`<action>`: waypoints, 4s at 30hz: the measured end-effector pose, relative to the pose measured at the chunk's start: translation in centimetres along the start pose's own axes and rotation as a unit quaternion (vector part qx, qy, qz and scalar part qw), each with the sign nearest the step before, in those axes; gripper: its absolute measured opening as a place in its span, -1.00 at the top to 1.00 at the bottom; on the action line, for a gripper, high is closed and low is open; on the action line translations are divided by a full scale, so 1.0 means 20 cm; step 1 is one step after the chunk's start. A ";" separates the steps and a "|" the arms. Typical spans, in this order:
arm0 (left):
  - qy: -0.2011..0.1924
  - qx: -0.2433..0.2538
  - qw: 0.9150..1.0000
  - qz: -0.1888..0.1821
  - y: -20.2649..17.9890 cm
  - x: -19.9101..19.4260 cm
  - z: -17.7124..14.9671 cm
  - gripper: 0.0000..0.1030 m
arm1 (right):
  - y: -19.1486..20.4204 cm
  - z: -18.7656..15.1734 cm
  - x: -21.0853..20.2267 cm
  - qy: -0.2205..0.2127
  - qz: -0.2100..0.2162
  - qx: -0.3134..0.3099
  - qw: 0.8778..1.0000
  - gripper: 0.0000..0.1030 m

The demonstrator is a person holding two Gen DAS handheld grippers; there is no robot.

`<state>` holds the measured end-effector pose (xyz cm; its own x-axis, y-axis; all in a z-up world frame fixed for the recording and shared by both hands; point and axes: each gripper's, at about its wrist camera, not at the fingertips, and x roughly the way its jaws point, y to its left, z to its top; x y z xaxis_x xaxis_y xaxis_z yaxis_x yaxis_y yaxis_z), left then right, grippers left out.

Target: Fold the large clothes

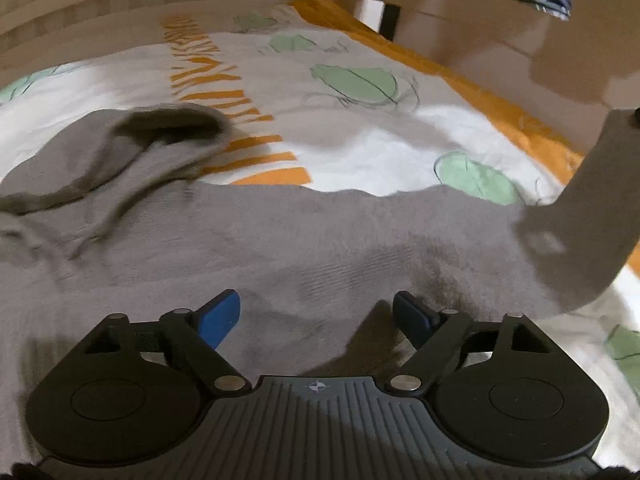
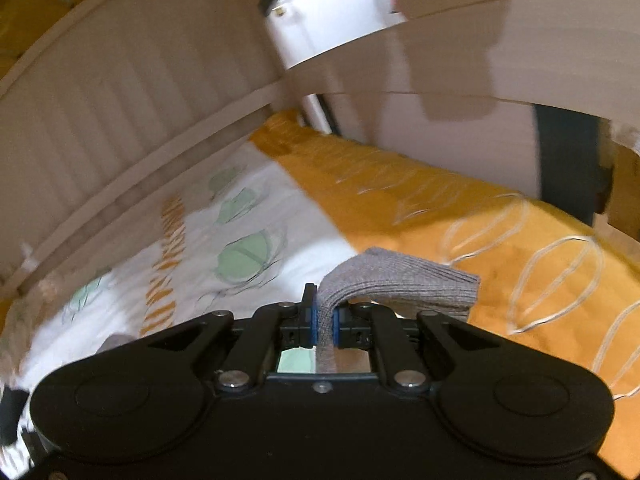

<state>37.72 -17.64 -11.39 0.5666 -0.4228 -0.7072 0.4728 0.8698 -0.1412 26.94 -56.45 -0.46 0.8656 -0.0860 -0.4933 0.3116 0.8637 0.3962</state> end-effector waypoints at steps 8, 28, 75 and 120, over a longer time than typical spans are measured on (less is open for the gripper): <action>-0.018 -0.066 0.998 0.010 0.43 -0.40 -0.12 -0.62 | 0.58 -0.06 0.03 0.014 0.061 -0.090 0.994 0.71; -0.039 -0.209 0.974 0.072 1.18 -0.94 -0.50 -0.62 | 2.04 -1.18 0.34 0.151 0.232 -0.314 0.908 0.70; -0.130 -0.095 0.987 0.003 0.83 -0.76 0.10 0.68 | 1.01 -1.17 0.19 0.114 0.167 -0.170 0.965 -0.37; -0.075 -0.216 0.972 0.053 1.15 -0.69 -0.35 0.80 | 0.83 -1.09 0.31 0.088 0.083 -0.160 0.980 -0.43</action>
<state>36.07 10.01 -9.75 0.7042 -0.3296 -0.6288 0.0983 0.9224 -0.3735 28.98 -31.89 -13.87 0.8046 0.1321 -0.5790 0.0080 0.9724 0.2330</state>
